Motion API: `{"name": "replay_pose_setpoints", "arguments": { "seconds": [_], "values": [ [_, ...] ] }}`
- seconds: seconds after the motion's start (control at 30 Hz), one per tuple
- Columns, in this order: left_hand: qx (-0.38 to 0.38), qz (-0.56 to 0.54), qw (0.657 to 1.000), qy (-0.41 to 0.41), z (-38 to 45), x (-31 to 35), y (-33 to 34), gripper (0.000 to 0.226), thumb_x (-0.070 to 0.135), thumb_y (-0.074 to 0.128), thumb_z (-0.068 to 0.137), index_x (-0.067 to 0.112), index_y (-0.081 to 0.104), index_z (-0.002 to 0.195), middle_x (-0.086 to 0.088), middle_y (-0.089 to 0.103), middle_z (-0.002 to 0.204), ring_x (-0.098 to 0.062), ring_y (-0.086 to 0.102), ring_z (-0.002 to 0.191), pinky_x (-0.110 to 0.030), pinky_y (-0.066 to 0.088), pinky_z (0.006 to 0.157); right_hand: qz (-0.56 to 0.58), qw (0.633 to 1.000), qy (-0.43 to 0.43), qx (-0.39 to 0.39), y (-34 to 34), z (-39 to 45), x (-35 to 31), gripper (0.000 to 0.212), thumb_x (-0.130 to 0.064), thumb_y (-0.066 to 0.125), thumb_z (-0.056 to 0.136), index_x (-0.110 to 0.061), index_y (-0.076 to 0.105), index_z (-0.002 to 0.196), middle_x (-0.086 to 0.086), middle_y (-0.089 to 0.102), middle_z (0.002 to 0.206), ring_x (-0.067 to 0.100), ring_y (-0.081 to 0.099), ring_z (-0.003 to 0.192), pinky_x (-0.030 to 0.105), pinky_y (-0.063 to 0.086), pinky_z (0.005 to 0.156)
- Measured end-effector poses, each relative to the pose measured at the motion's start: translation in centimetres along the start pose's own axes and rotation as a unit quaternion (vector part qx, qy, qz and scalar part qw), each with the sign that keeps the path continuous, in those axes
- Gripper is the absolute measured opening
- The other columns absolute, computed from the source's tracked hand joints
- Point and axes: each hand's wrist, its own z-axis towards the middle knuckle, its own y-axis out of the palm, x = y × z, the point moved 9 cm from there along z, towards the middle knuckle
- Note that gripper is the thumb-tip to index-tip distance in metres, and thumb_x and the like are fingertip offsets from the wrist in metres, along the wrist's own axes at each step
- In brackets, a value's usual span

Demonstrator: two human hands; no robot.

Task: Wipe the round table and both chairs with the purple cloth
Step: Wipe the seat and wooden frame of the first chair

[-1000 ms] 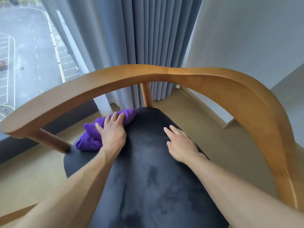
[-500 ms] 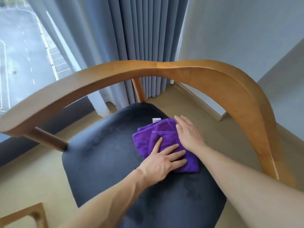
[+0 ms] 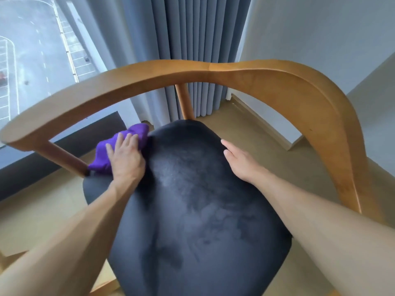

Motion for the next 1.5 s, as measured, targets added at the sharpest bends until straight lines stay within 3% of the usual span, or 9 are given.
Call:
{"name": "replay_pose_setpoints", "arguments": {
  "seconds": [0.1,0.33,0.57,0.77,0.9,1.07,1.33,1.4,1.5],
  "values": [
    [0.001,-0.051,0.995,0.091,-2.8,8.8,1.7,0.049,0.004,0.05,0.089,0.012,0.053,0.137,-0.008,0.051,0.148,-0.027,0.035,0.145,-0.055,0.01,0.12,0.047,0.999,0.016,0.015,-1.3,0.1,0.9,0.048,-0.036,0.022,0.108,-0.037,0.025,0.156,-0.009,0.026,0.163,0.017,0.024,0.15,0.037,0.018,0.121],
    [-0.102,-0.124,0.946,0.283,-16.8,26.2,4.7,0.058,0.021,0.022,0.091,0.015,0.061,0.134,-0.004,0.058,0.143,-0.024,0.054,0.132,-0.043,0.038,0.11,0.03,0.996,0.0,0.084,-5.9,-1.1,2.0,0.046,-0.028,0.027,0.109,-0.029,0.035,0.154,-0.001,0.036,0.159,0.021,0.032,0.146,0.031,0.02,0.117],
    [-0.195,-0.067,0.866,0.456,-26.7,30.2,6.5,0.05,0.027,0.041,0.093,0.028,0.052,0.141,0.013,0.052,0.147,-0.015,0.052,0.13,-0.03,0.046,0.101,-0.047,0.997,-0.025,-0.052,-4.2,-2.6,1.1,0.045,-0.02,0.03,0.108,-0.026,0.042,0.15,-0.007,0.037,0.158,0.012,0.031,0.145,0.022,0.02,0.113],
    [-0.056,0.095,0.805,0.583,-25.0,25.7,4.9,0.043,0.025,0.03,0.092,0.032,0.061,0.12,0.01,0.057,0.134,-0.018,0.056,0.103,-0.032,0.045,0.083,-0.118,0.986,-0.022,-0.115,-1.0,-4.4,1.5,0.046,-0.027,0.029,0.108,-0.03,0.035,0.154,-0.005,0.033,0.161,0.015,0.029,0.148,0.032,0.02,0.121],
    [-0.002,0.148,0.866,0.478,-17.0,15.1,1.7,0.041,0.02,0.035,0.086,0.03,0.062,0.117,-0.002,0.055,0.139,-0.03,0.057,0.1,-0.04,0.044,0.074,-0.136,0.989,-0.058,-0.011,-2.0,-4.8,0.0,0.047,-0.028,0.027,0.109,-0.027,0.03,0.156,-0.002,0.03,0.162,0.017,0.026,0.149,0.034,0.02,0.121],
    [-0.014,0.081,0.988,0.133,-5.8,-1.6,-2.7,0.052,0.005,0.051,0.089,0.032,0.048,0.133,-0.009,0.035,0.149,-0.042,0.044,0.112,-0.055,0.048,0.079,-0.12,0.99,-0.057,-0.041,0.0,-6.0,0.8,0.048,-0.03,0.025,0.109,-0.031,0.027,0.156,-0.006,0.027,0.163,0.015,0.022,0.15,0.031,0.016,0.119],
    [0.082,-0.149,0.978,-0.122,-2.1,-6.7,-7.5,0.033,0.003,0.039,0.09,0.002,0.047,0.121,-0.033,0.058,0.116,-0.052,0.053,0.111,-0.054,0.042,0.093,-0.121,0.99,-0.009,-0.064,2.5,-6.9,2.0,0.049,-0.038,0.023,0.108,-0.04,0.021,0.156,-0.008,0.022,0.164,0.018,0.02,0.151,0.036,0.015,0.12],
    [0.113,-0.131,0.976,-0.131,-0.9,-7.6,-10.0,0.034,0.006,0.038,0.092,-0.003,0.047,0.122,-0.034,0.057,0.12,-0.051,0.052,0.116,-0.054,0.041,0.098,-0.112,0.992,-0.002,-0.061,2.3,-6.8,2.0,0.049,-0.037,0.023,0.108,-0.04,0.02,0.156,-0.008,0.022,0.164,0.019,0.02,0.151,0.037,0.015,0.12],
    [0.143,-0.049,0.988,0.037,-2.5,-4.0,-10.9,0.024,0.016,0.046,0.094,0.0,0.046,0.112,-0.029,0.057,0.111,-0.048,0.051,0.107,-0.058,0.044,0.083,-0.108,0.993,0.009,-0.053,2.5,-7.0,1.8,0.049,-0.037,0.023,0.108,-0.041,0.02,0.156,-0.008,0.023,0.164,0.019,0.022,0.151,0.038,0.017,0.121]
  ]
}}
